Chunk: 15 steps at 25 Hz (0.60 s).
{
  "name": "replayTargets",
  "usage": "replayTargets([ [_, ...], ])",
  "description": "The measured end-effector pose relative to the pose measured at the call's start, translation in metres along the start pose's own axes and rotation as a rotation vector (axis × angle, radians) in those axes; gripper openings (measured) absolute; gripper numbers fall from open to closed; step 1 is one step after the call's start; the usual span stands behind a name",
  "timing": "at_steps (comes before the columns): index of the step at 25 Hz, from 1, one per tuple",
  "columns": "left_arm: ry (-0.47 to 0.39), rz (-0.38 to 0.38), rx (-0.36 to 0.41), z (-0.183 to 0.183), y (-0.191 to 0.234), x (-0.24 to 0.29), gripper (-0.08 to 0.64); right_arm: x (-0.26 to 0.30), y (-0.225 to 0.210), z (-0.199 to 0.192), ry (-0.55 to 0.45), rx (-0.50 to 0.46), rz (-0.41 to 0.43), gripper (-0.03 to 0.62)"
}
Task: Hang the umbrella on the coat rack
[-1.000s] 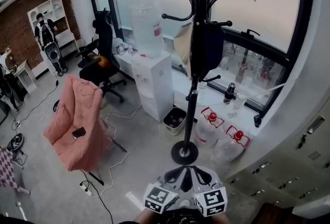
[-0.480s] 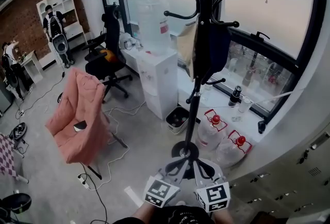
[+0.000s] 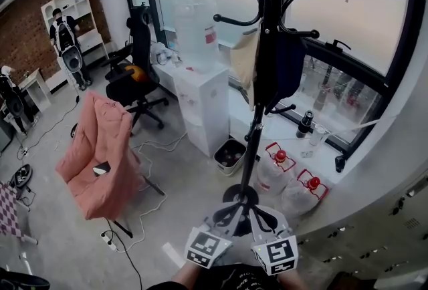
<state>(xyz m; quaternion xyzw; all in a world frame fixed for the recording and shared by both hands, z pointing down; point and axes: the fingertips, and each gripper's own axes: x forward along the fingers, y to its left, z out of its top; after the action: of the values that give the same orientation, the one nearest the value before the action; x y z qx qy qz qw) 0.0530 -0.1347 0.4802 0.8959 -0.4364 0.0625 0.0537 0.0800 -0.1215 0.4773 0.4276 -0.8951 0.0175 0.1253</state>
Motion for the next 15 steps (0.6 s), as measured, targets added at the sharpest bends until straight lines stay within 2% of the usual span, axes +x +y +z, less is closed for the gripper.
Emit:
replayTargets([
  [7, 0.004, -0.052, 0.002, 0.004, 0.021, 0.014, 0.009, 0.025, -0.009, 0.004, 0.012, 0.015, -0.036, 0.005],
  [15, -0.024, -0.101, 0.057, 0.026, 0.049, 0.038, 0.009, 0.055, -0.03, 0.028, -0.02, 0.006, -0.097, 0.005],
])
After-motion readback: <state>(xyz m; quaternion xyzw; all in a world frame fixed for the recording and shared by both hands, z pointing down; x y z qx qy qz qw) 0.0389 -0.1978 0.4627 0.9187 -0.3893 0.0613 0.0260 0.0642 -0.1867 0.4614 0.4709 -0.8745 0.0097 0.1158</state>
